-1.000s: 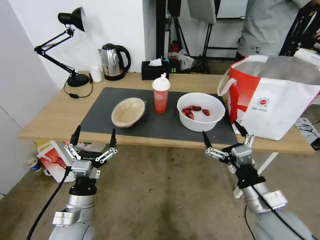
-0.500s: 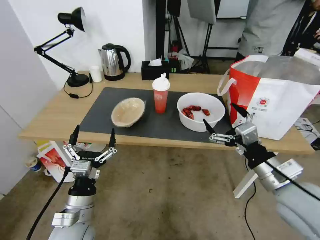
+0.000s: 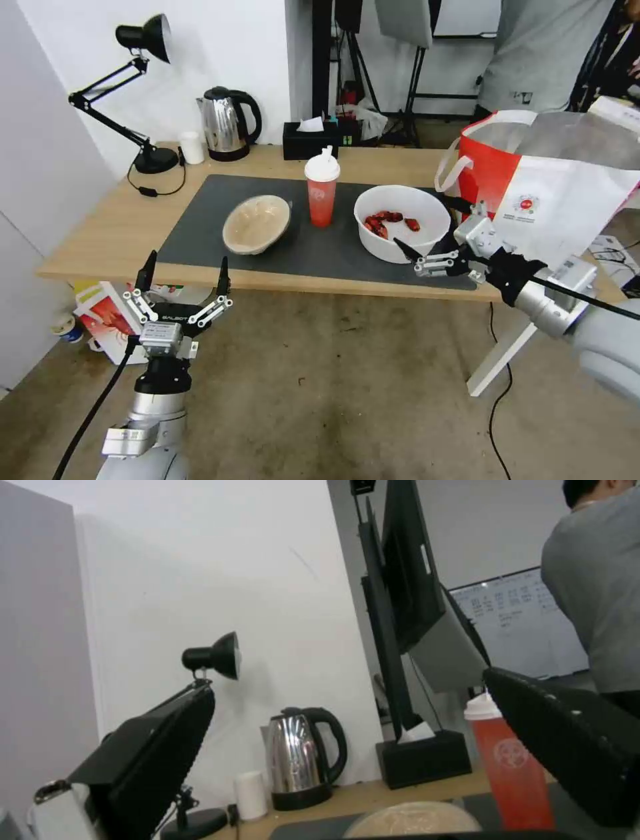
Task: Pick up the trash from the table and place it into the takeout bag.
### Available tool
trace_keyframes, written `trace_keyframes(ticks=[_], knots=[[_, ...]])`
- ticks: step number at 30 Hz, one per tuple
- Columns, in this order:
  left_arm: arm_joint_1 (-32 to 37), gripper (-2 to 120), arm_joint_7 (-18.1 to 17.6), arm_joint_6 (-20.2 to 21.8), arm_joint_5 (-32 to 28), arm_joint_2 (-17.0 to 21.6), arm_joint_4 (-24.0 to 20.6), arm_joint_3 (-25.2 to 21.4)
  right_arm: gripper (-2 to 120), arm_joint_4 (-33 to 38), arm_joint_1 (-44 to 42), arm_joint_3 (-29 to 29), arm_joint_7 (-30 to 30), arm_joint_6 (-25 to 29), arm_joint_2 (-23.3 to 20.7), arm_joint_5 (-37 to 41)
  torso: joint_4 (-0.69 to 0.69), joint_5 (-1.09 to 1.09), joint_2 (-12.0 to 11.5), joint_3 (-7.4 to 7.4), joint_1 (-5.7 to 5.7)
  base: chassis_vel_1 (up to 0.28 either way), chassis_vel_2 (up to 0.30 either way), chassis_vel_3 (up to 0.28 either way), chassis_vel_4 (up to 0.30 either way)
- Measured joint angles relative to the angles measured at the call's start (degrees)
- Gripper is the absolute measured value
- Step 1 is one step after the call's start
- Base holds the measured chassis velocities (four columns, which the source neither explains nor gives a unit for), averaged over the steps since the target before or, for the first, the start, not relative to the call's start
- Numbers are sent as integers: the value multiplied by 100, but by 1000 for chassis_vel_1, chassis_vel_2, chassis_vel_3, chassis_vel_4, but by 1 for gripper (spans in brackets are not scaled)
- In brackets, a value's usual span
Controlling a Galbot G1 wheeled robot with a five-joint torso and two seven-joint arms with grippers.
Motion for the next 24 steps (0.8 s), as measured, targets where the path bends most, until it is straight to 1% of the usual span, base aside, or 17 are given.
trace_keyframes(ticks=[1, 2, 3, 6, 9, 13, 14, 15, 16, 17, 18, 19, 20, 23, 24], knots=[[0, 100, 0, 0, 0, 0, 0, 0, 100, 0, 0, 0, 0, 0, 0, 0, 0, 0, 0, 0, 0, 0, 0, 0, 0], [-1, 100, -1, 0, 9, -5, -1, 5, 100, -48, 18, 34, -85, -23, -174, 113, -1, 3, 0, 0, 0, 0, 0, 0, 0], [-1, 100, -1, 0, 9, -5, -1, 5, 100, -48, 18, 34, -85, -23, -174, 113, -1, 3, 0, 0, 0, 0, 0, 0, 0], [-1, 100, -2, 0, 17, -13, -3, 14, 100, -96, 27, 76, -157, -40, -324, 200, 1, -3, 1, 0, 0, 0, 0, 0, 0], [-1, 100, -2, 0, 18, -14, -3, 16, 100, -100, 28, 83, -171, -40, -350, 215, 1, -4, 1, 0, 1, 0, 0, 0, 0], [-3, 100, -2, 0, 23, -19, -3, 20, 100, -122, 27, 100, -219, -55, -390, 269, 0, 2, 0, 0, 0, 0, 0, 0, 0], [-8, 100, -3, 0, 38, -31, -3, 37, 100, -170, 14, 143, -319, -106, -471, 380, -2, 11, 1, 0, 0, 0, 0, 0, 0], [-16, 100, -3, 0, 49, -45, -3, 60, 100, -224, 2, 177, -394, -142, -570, 456, -2, 9, 1, 0, 0, 0, 0, 0, 0], [-23, 100, -3, 0, 65, -59, 0, 86, 100, -279, -16, 233, -512, -175, -737, 537, -2, -2, 1, 0, -1, 0, 0, 0, 0], [-23, 100, -3, 0, 65, -59, 0, 86, 100, -279, -16, 233, -512, -175, -737, 537, -2, -2, 1, 0, -1, 0, 0, 0, 0], [-28, 100, -3, 0, 87, -75, 5, 124, 100, -381, -46, 308, -692, -197, -975, 603, 0, -5, 1, -1, -1, 0, 0, 0, 0], [-26, 100, -3, 0, 98, -76, 7, 147, 100, -445, -70, 340, -787, -215, -1116, 638, 1, 2, 0, 0, 0, 0, 0, 0, 0], [-26, 100, -3, 0, 98, -76, 7, 147, 100, -445, -70, 340, -787, -215, -1116, 638, 1, 2, 0, 0, 0, 0, 0, 0, 0], [-10, 100, -3, -1, 112, -57, -47, 196, 100, -659, -149, 529, -1069, -294, -1559, 801, 0, 0, 1, 0, -1, 0, 0, 0, 0], [-10, 100, -3, -1, 112, -57, -47, 196, 100, -659, -149, 529, -1069, -294, -1559, 801, 0, 0, 1, 0, -1, 0, 0, 0, 0]])
